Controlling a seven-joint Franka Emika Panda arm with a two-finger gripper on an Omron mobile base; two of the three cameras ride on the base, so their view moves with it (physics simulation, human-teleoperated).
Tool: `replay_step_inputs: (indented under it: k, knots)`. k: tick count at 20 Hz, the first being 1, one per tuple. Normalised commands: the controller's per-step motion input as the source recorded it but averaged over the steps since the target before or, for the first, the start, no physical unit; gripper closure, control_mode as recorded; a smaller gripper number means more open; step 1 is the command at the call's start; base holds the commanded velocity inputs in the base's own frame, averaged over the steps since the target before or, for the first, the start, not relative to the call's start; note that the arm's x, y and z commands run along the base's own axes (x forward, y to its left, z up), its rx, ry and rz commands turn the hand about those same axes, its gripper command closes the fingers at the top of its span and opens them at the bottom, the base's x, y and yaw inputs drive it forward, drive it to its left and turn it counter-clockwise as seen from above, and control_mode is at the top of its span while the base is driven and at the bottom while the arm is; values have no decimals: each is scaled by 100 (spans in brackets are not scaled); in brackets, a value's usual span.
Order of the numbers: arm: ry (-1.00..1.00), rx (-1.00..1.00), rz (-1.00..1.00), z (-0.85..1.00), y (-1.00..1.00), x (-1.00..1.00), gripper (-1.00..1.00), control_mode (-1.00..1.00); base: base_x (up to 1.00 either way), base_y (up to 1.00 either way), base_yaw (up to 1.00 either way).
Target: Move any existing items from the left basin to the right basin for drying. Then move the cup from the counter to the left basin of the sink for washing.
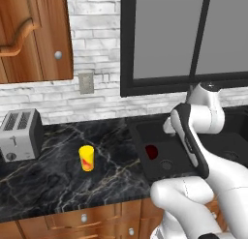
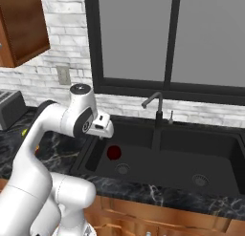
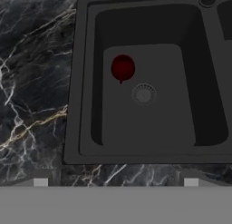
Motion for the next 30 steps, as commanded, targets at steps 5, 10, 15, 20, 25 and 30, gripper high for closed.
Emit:
replay_step_inputs:
  k: [5,10,15,20,25,30]
  knots:
    - [0,-4,0,-38,0,11,-100,-100,0,0,0]
    - [0,0,0,-33,0,10,-100,-100,0,0,0]
    - [0,0,0,-31,0,10,-100,-100,0,0,0]
    - [0,0,0,-26,0,12,-100,-100,0,0,0]
    - [0,0,0,-16,0,15,-100,-100,0,0,0]
    - [0,0,0,-16,0,16,-100,-100,0,0,0]
